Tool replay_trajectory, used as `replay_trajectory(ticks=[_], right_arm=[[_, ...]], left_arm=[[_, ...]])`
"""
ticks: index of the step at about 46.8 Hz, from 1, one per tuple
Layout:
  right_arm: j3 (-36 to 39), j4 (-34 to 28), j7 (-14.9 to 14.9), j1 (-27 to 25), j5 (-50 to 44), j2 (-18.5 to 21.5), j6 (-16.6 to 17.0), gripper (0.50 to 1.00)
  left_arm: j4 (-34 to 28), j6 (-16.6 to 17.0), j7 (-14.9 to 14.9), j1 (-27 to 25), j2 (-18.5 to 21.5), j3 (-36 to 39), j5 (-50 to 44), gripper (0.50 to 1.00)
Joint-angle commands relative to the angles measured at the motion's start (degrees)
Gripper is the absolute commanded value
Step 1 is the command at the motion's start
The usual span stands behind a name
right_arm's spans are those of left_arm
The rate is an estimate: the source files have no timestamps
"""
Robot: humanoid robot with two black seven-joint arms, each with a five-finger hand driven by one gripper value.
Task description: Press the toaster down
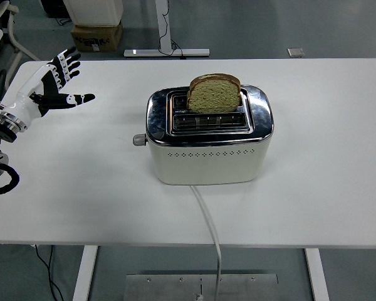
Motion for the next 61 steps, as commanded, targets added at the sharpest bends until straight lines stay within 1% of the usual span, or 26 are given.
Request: replay_trajectory(ticks=[1, 5, 11, 13, 16, 23, 31, 36, 41, 42, 43, 45, 48, 56, 61], right_arm=[[0.0, 0.0, 0.0, 0.0, 0.0, 0.0, 0.0, 1.000], [0.0, 0.0, 0.0, 0.0, 0.0, 0.0, 0.0, 1.000], [0.0, 0.0, 0.0, 0.0, 0.0, 0.0, 0.0, 1.000], [0.0, 0.0, 0.0, 0.0, 0.0, 0.0, 0.0, 1.000], [0.0, 0.0, 0.0, 0.0, 0.0, 0.0, 0.0, 1.000], [0.0, 0.0, 0.0, 0.0, 0.0, 0.0, 0.0, 1.000], [0.0, 0.0, 0.0, 0.0, 0.0, 0.0, 0.0, 1.000], [0.0, 0.0, 0.0, 0.0, 0.0, 0.0, 0.0, 0.998], [0.0, 0.0, 0.0, 0.0, 0.0, 0.0, 0.0, 1.000], [0.0, 0.0, 0.0, 0.0, 0.0, 0.0, 0.0, 1.000], [0.0, 0.0, 0.0, 0.0, 0.0, 0.0, 0.0, 0.998], [0.0, 0.0, 0.0, 0.0, 0.0, 0.0, 0.0, 1.000], [0.0, 0.0, 0.0, 0.0, 0.0, 0.0, 0.0, 1.000], [0.0, 0.0, 0.0, 0.0, 0.0, 0.0, 0.0, 1.000], [0.0, 0.0, 0.0, 0.0, 0.0, 0.0, 0.0, 1.000]], left_arm=[[-1.3, -0.1, 0.0, -0.2, 1.4, 0.0, 3.9, 1.000], [-1.4, -0.2, 0.0, 0.0, 2.0, 0.0, 8.3, 1.000], [-1.6, -0.4, -0.2, 0.6, 3.2, 0.2, 10.2, 1.000], [-1.9, -1.2, -0.3, 0.6, 3.9, 0.3, 10.5, 1.000], [-3.2, -2.1, -0.3, 0.5, 4.4, 0.9, 11.2, 1.000], [-5.8, -2.1, -0.4, 0.7, 5.9, 2.0, 16.8, 1.000], [-6.3, -2.1, -0.7, 1.5, 5.8, 2.1, 23.4, 1.000], [-8.8, -2.1, -0.7, 2.1, 6.4, 2.1, 25.2, 1.000], [-12.6, -1.9, -0.7, 2.3, 9.3, 2.1, 28.5, 1.000], [-12.6, -1.9, -0.7, 2.3, 9.3, 2.1, 28.5, 1.000], [-15.3, -1.7, -0.7, 2.2, 10.4, 2.1, 30.7, 1.000], [-16.4, -1.7, -0.7, 2.2, 11.1, 2.1, 31.7, 1.000], [-17.5, -1.7, -0.7, 2.2, 11.9, 2.1, 33.6, 1.000], [-18.8, -1.7, -0.7, 2.2, 12.4, 2.1, 38.3, 1.000], [-19.4, -1.7, -0.7, 2.1, 12.4, 2.0, 39.0, 1.000]])
